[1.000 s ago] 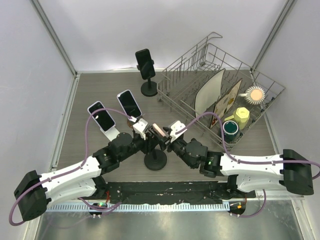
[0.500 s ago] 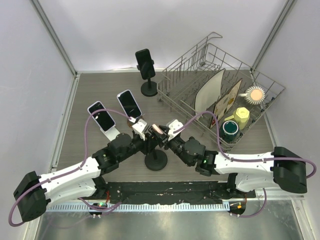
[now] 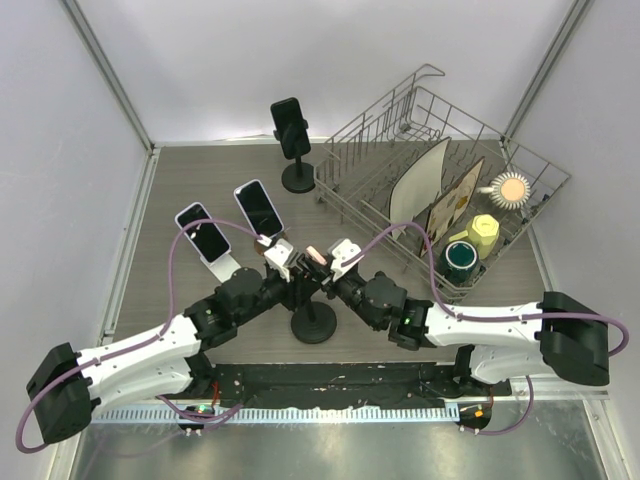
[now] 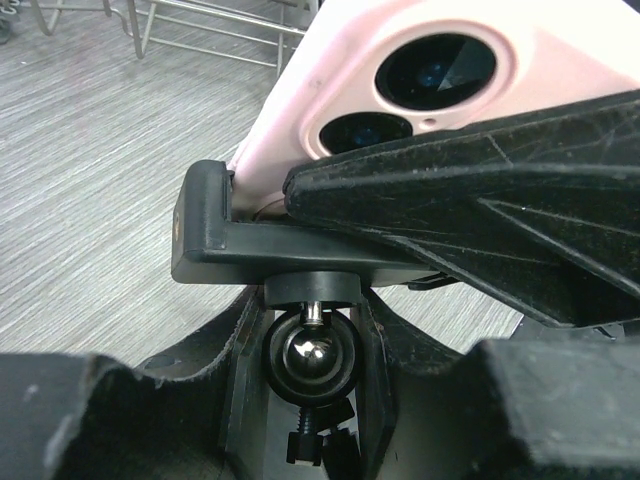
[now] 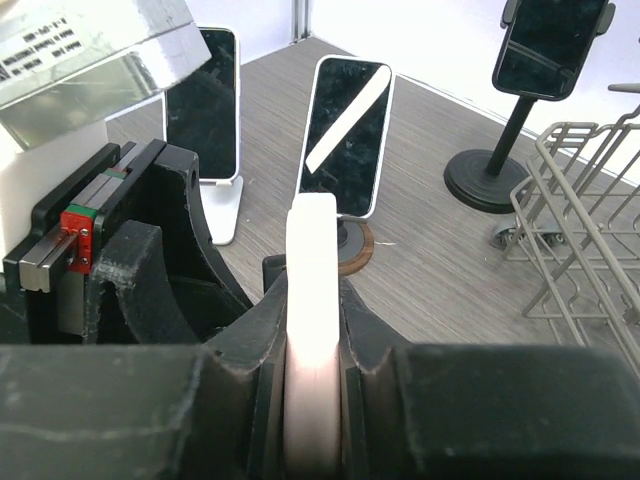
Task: Remove the phone from the phone stand
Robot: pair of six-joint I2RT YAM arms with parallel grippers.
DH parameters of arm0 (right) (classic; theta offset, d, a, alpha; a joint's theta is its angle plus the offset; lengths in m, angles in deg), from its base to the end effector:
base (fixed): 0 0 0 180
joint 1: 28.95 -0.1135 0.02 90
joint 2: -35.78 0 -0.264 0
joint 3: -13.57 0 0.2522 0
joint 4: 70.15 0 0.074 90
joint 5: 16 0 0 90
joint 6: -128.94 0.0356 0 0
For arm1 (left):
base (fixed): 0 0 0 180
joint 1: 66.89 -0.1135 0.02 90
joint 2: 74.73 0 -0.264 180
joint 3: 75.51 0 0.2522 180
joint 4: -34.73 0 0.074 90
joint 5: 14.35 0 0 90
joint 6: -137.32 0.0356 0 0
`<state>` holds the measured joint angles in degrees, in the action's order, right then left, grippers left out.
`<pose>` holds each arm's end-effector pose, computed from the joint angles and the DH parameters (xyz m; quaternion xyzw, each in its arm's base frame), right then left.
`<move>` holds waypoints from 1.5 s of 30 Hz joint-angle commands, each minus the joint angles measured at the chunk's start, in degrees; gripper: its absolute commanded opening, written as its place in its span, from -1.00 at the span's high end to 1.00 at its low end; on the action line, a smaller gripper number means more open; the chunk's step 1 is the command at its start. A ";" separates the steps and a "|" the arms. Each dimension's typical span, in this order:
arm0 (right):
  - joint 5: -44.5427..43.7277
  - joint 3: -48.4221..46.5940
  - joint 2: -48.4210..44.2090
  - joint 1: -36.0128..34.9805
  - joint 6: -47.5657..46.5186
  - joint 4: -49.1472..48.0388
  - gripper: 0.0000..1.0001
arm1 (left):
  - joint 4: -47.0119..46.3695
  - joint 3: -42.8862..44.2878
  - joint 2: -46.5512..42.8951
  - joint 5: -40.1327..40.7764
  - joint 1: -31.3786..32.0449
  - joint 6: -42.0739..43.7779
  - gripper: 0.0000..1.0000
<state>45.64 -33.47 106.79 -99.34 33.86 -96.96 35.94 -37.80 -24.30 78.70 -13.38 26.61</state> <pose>0.1065 0.2484 0.2659 -0.2687 0.6372 0.2368 0.6824 0.1229 -0.1630 0.2351 0.2066 0.7600 -0.3549 0.5038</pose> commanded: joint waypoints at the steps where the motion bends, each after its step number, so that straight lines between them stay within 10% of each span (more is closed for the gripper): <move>1: 0.32 -3.28 -1.74 -0.36 2.00 4.27 0.98 | -3.53 -0.30 -1.13 5.89 0.10 -0.91 1.00; 26: -37.72 -9.52 5.46 -5.90 11.67 17.64 0.98 | -6.34 -3.99 -3.50 26.12 7.83 3.31 1.00; 45: -31.94 -11.37 9.67 -0.45 9.13 1.65 0.98 | -8.54 -1.80 4.84 22.70 14.33 3.66 1.00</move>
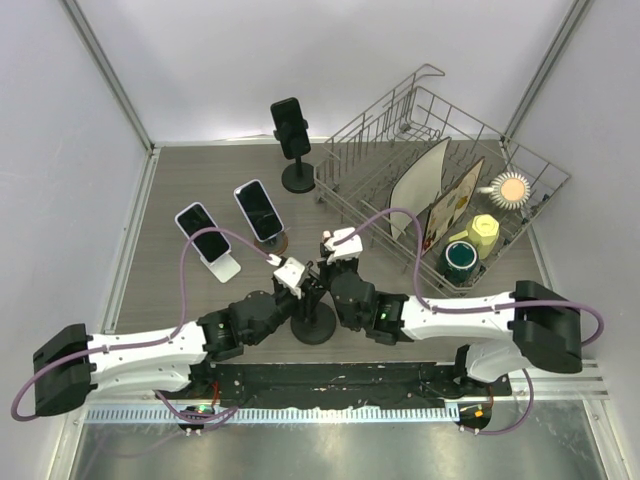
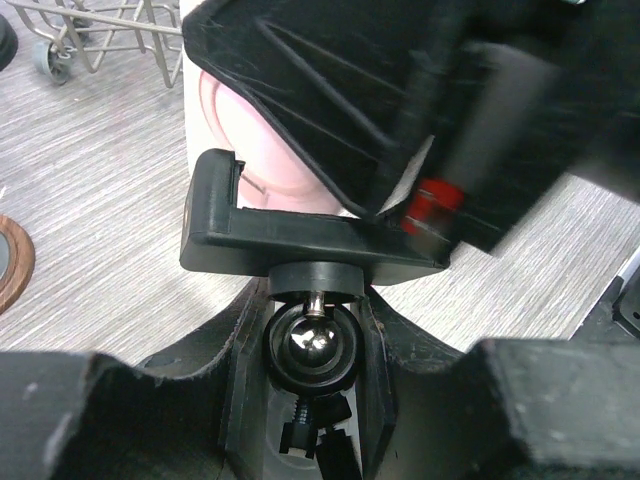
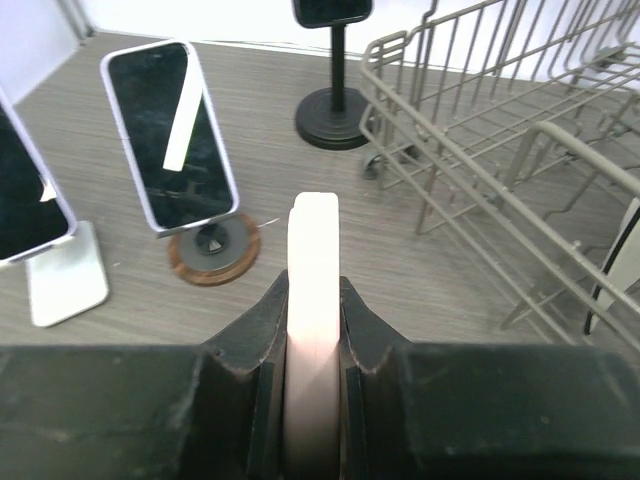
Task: Remove the phone from the phone stand
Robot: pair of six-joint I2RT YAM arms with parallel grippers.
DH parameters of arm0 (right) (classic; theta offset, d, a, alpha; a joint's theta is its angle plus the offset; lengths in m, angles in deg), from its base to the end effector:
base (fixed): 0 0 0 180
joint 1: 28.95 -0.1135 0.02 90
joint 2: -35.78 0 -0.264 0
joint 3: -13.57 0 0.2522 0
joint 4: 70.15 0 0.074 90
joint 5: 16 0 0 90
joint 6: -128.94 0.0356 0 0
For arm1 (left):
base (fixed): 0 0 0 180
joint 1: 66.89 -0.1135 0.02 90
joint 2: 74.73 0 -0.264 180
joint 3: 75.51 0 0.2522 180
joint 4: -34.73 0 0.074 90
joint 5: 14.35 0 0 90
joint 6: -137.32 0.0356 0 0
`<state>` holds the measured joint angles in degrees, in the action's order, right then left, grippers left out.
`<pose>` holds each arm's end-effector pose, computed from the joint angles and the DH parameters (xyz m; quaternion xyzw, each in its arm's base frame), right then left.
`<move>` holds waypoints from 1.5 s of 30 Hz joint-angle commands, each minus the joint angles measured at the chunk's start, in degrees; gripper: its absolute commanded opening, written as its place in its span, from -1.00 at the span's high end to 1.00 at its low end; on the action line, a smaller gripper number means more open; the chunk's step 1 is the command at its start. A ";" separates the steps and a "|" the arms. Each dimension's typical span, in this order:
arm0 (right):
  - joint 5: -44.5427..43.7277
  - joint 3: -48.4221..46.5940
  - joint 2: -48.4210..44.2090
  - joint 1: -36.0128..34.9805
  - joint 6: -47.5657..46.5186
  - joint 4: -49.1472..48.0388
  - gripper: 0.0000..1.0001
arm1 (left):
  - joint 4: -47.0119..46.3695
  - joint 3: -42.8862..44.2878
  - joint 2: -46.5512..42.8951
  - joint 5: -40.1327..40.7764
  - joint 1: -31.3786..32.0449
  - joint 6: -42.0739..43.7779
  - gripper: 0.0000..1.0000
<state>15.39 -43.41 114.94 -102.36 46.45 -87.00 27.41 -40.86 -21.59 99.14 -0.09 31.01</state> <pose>0.1136 0.2750 0.2690 -0.0740 0.7202 0.1058 0.6816 0.0940 -0.1832 0.2241 0.2057 0.7393 -0.2947 0.5695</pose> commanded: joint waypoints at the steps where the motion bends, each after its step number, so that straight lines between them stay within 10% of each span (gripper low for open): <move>1: -0.29 -1.60 1.88 2.91 -4.51 -11.20 0.99 | -0.01 1.35 2.40 2.35 1.13 -1.08 1.00; 10: 2.62 -3.54 0.14 5.73 -14.97 -20.90 0.99 | 1.74 1.27 1.44 6.47 1.13 -2.32 1.00; 19: 12.46 3.84 -17.70 5.73 -12.61 -7.02 0.98 | -6.32 2.49 3.71 5.97 -6.77 3.65 0.99; 34: 14.40 4.99 -35.99 5.73 -10.23 13.03 0.99 | -23.66 21.91 36.13 -5.29 -20.57 11.22 0.99; 45: 13.43 2.88 -38.46 5.73 -8.74 18.47 0.99 | -18.92 24.82 35.20 -6.96 -21.37 10.34 -0.37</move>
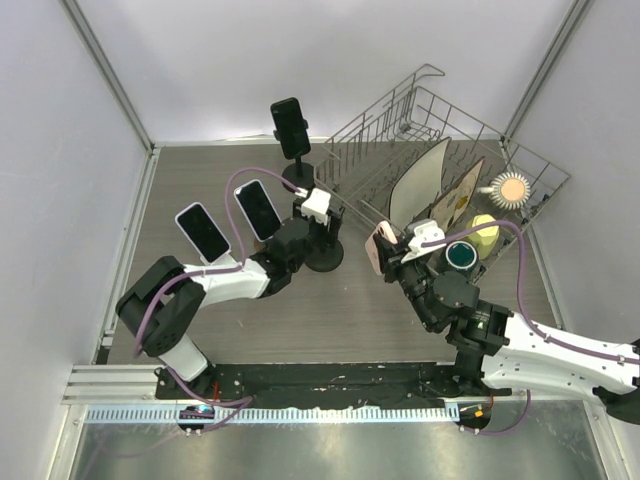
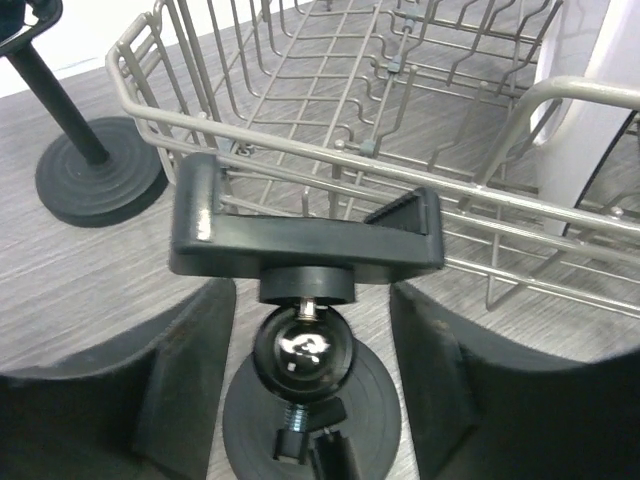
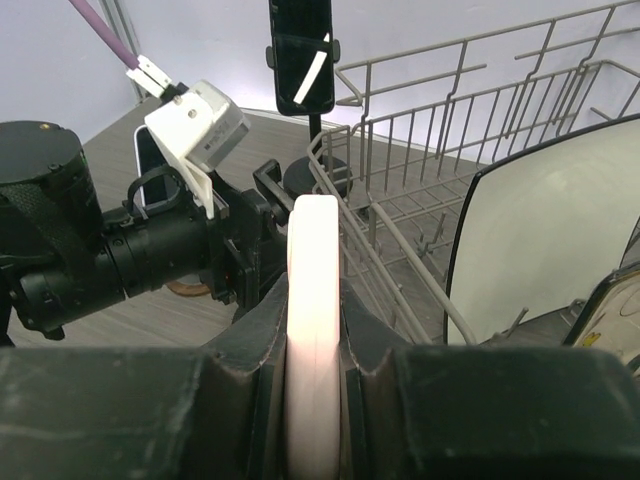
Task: Remove the phone from the phone stand
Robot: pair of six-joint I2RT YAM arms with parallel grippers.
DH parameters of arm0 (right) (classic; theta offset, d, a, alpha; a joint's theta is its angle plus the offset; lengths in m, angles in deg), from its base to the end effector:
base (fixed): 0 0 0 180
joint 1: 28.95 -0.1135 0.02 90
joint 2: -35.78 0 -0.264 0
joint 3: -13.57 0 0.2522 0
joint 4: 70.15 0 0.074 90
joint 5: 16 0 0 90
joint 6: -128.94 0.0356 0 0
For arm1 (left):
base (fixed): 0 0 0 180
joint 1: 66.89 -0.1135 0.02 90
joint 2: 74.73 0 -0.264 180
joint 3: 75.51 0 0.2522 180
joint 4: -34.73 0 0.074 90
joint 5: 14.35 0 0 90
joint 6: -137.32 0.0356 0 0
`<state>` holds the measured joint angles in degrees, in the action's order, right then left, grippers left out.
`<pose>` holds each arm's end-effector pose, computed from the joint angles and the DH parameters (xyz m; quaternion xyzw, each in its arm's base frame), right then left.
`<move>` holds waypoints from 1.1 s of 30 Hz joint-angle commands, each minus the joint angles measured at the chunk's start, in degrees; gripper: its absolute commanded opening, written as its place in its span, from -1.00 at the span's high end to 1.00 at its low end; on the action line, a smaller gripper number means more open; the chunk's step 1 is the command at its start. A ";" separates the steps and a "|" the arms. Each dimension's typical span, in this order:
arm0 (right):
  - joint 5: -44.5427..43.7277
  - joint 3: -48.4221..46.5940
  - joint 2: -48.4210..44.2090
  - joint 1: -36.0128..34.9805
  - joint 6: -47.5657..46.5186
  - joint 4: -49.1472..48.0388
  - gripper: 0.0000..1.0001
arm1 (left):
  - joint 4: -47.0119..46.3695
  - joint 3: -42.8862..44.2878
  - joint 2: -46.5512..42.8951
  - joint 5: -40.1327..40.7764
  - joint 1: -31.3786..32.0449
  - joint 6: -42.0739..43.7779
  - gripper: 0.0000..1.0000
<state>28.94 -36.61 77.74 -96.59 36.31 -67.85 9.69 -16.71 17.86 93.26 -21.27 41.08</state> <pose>0.0887 0.1494 0.3363 -0.1233 0.6696 0.1522 0.7164 0.2512 -0.2413 0.2206 0.1589 0.7398 -0.1769 0.6295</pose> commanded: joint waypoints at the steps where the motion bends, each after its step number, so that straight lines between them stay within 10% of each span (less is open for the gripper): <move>1: -0.12 -4.27 -1.17 -0.04 2.10 -0.14 0.98 | -0.57 0.41 -5.22 -1.17 -0.10 0.35 -0.55; 7: -2.21 -10.05 1.02 -0.04 7.36 7.14 0.99 | 7.07 -2.75 -15.06 1.54 2.97 5.44 -0.96; 19: -8.73 -21.75 11.83 0.05 28.89 26.31 0.99 | 12.26 -10.14 -30.10 18.95 25.11 15.64 -0.99; 33: -8.38 -24.66 16.23 -0.04 51.32 33.52 0.99 | -8.29 -4.96 -14.47 33.80 37.61 29.79 -0.86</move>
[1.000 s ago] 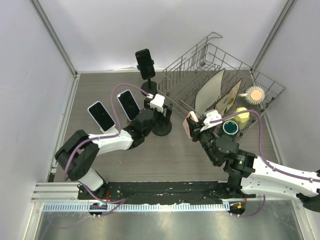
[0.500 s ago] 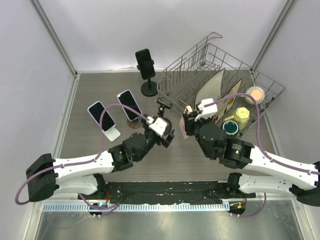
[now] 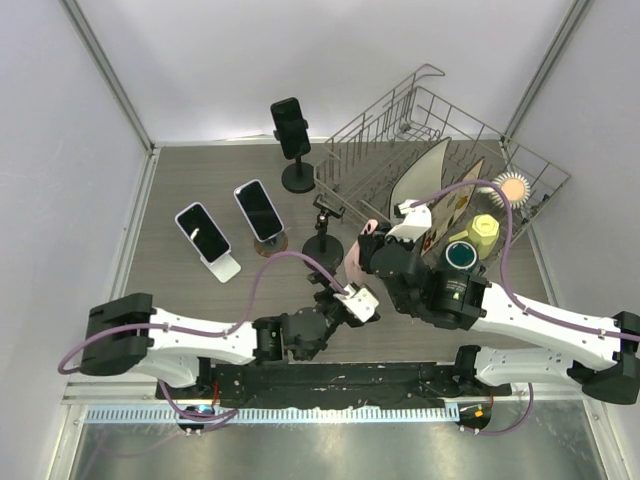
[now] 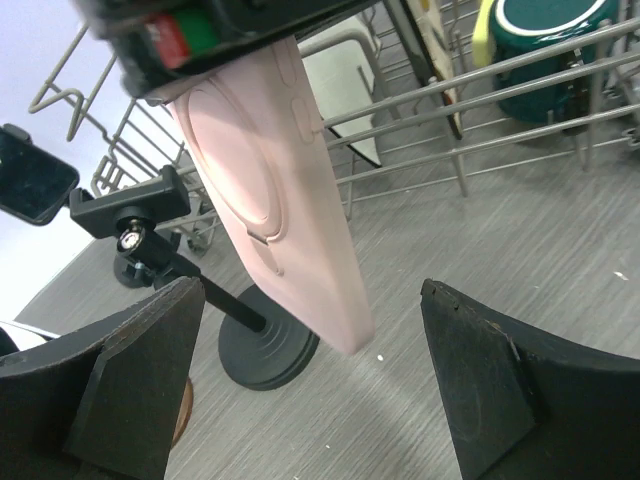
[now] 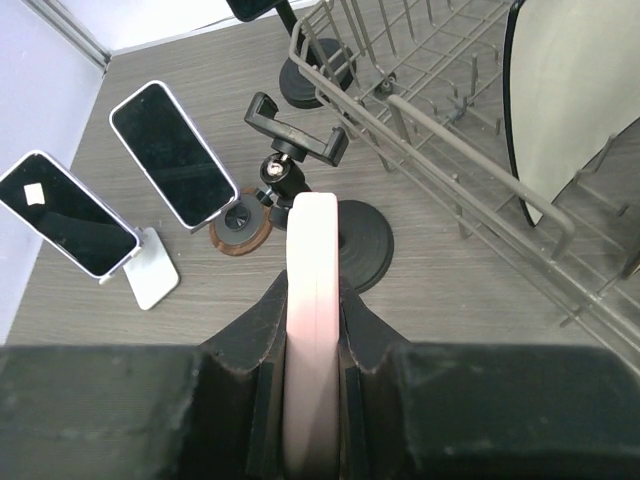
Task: Remove the phone from the phone stand
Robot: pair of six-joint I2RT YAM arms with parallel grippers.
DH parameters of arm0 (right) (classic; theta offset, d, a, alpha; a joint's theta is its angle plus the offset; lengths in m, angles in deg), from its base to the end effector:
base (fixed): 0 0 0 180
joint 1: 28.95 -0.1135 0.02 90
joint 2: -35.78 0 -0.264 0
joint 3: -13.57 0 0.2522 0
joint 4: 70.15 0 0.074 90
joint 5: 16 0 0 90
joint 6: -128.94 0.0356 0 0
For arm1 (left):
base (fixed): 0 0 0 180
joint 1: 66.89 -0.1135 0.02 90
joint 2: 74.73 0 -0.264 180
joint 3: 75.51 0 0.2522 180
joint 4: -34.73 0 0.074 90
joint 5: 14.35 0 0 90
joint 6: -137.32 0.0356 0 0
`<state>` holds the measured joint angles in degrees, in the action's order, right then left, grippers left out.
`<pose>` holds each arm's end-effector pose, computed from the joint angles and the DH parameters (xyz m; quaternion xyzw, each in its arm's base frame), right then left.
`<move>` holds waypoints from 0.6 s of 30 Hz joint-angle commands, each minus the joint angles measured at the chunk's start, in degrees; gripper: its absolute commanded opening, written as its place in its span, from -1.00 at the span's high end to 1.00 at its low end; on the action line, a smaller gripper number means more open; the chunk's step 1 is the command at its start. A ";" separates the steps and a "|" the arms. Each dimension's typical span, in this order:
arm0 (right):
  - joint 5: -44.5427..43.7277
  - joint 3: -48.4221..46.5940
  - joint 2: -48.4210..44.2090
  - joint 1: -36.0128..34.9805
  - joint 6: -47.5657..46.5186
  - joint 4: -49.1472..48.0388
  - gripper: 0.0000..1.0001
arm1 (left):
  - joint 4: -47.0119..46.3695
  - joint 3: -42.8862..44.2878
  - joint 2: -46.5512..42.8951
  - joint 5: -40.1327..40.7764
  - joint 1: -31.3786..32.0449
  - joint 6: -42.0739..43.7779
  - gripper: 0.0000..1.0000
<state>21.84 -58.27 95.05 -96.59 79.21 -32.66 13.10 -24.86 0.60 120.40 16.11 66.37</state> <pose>0.1090 0.1911 0.3549 0.0506 0.7916 0.1726 0.5839 0.0592 -0.2763 0.2583 0.3569 0.6257 -0.1026 0.6860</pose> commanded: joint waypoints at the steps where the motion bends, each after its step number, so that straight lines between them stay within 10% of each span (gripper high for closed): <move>1: -1.10 -2.74 -1.34 -0.04 8.85 -1.75 0.99 | -13.19 3.63 4.37 7.27 0.23 5.12 -0.84; 9: -0.84 -0.72 -2.75 -0.04 12.46 -2.90 0.99 | -24.63 6.09 10.97 11.41 0.23 11.36 -0.47; 18: -3.91 2.97 -6.61 -0.04 15.62 -5.35 0.92 | -28.15 5.92 12.65 14.83 1.90 13.73 0.90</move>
<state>21.33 -55.89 91.97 -96.45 92.50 -32.51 -8.02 -20.54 13.12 132.77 16.96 80.01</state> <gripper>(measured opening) 0.215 0.256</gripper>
